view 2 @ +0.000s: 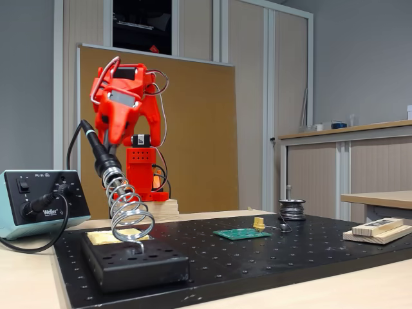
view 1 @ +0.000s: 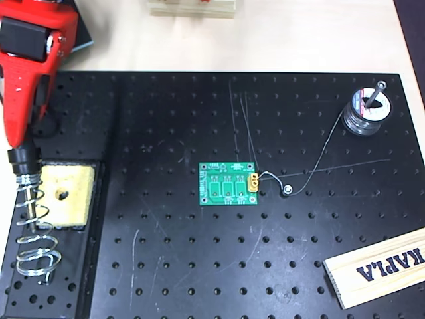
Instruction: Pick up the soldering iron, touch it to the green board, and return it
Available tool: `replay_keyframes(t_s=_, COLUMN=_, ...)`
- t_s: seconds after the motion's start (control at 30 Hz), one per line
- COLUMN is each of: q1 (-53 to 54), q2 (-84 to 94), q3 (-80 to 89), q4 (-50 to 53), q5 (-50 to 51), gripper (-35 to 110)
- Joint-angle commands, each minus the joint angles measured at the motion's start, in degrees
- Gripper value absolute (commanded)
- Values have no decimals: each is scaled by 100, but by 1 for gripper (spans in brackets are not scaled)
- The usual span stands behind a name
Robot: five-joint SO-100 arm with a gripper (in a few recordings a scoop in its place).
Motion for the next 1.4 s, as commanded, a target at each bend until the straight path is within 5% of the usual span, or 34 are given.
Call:
replay_keyframes(t_s=0.0, q1=132, q2=26, q3=-334, q4=62, q5=-167, gripper=21)
replay_keyframes(t_s=0.73, q1=264, q2=-246, q3=-536, q4=-26, q5=-185, gripper=0)
replay_keyframes(t_s=1.37, q1=211, q2=264, q3=-765, q4=888, q5=-158, gripper=0)
